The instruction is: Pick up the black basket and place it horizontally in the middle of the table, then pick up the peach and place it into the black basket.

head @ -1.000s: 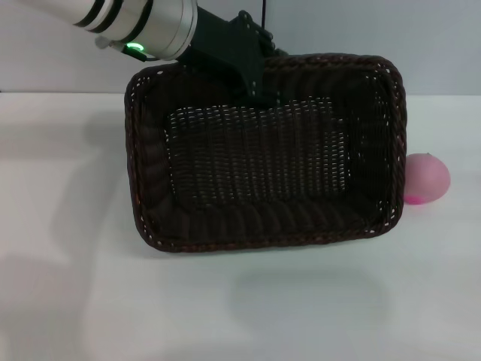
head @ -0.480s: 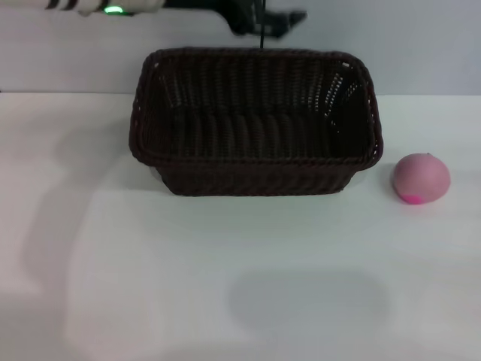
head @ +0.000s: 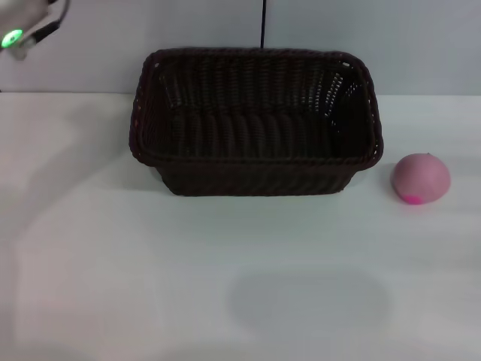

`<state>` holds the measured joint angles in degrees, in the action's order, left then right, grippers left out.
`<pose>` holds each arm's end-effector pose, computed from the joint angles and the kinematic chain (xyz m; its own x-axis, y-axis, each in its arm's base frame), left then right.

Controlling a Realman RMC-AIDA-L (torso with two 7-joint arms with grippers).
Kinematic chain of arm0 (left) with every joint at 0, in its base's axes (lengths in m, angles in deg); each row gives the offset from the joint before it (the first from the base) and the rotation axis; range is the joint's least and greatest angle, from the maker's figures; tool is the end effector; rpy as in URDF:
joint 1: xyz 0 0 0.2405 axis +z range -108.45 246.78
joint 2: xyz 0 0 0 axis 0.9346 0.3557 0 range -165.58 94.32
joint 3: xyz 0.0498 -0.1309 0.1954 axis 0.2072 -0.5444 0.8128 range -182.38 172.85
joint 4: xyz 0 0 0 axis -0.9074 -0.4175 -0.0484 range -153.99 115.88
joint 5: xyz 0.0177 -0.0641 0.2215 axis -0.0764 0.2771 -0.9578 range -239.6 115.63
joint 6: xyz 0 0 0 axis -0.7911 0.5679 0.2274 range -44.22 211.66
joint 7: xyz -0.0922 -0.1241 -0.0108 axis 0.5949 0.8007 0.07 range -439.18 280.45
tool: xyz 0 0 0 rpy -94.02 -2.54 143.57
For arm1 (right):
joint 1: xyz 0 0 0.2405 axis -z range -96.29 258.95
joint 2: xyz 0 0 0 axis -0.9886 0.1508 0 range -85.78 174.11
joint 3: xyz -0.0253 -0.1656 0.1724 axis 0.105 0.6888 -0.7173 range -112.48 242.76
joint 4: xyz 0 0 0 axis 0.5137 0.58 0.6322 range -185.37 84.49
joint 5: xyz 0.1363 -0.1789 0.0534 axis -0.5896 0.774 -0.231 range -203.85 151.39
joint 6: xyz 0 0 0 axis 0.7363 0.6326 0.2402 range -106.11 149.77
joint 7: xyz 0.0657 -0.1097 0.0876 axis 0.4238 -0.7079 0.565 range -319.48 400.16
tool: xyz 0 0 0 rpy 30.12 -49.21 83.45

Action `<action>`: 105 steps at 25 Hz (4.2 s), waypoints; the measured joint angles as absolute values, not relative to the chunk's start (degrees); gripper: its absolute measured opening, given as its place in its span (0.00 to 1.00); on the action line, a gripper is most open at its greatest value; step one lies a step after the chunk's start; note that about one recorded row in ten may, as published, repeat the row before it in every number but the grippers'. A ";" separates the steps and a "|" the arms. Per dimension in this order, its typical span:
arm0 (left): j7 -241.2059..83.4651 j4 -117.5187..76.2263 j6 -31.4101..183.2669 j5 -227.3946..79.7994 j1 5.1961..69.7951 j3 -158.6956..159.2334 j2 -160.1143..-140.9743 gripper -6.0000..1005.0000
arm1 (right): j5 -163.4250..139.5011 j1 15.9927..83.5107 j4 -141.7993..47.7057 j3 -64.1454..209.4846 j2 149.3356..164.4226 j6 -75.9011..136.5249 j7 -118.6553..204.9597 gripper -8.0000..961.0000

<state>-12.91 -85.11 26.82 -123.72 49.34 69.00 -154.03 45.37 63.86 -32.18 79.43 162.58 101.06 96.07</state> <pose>-0.1357 0.4031 0.0725 0.6871 -0.2544 0.6806 0.3515 -0.7033 -0.6179 0.3846 0.3007 0.0928 0.3702 0.1239 -0.9206 -0.9115 -0.1425 -0.3858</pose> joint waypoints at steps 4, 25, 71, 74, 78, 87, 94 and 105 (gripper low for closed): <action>-24.02 -68.30 13.50 -102.81 51.35 67.53 -153.81 0.80 | 66.49 62.96 -18.71 79.41 160.26 107.45 113.72 0.49; -28.05 -48.56 -2.22 -95.74 51.12 62.23 -153.84 0.80 | 121.51 43.08 11.73 99.18 154.89 123.21 162.37 0.49; -27.97 -43.83 -3.23 -95.55 50.97 61.05 -153.68 0.80 | 114.62 44.99 24.82 108.07 160.66 116.40 167.07 0.04; -27.93 -43.83 -3.26 -95.55 50.97 61.05 -153.67 0.80 | 109.00 45.52 26.33 107.35 160.79 115.50 166.74 0.04; -27.86 -43.77 -3.30 -95.56 50.92 61.07 -153.69 0.80 | 102.83 44.93 23.38 109.27 161.80 110.85 163.93 0.06; -27.57 -43.75 -3.47 -95.56 51.17 61.08 -153.74 0.80 | 102.11 43.51 19.28 112.06 162.29 108.71 161.91 0.10; -27.55 -43.75 -3.47 -95.56 51.07 61.06 -153.71 0.80 | 102.02 43.81 18.72 112.09 162.33 108.67 161.66 0.28; -27.55 -43.66 -4.01 -95.54 51.40 60.91 -153.66 0.80 | 86.28 51.89 17.13 110.26 162.83 103.68 155.14 0.56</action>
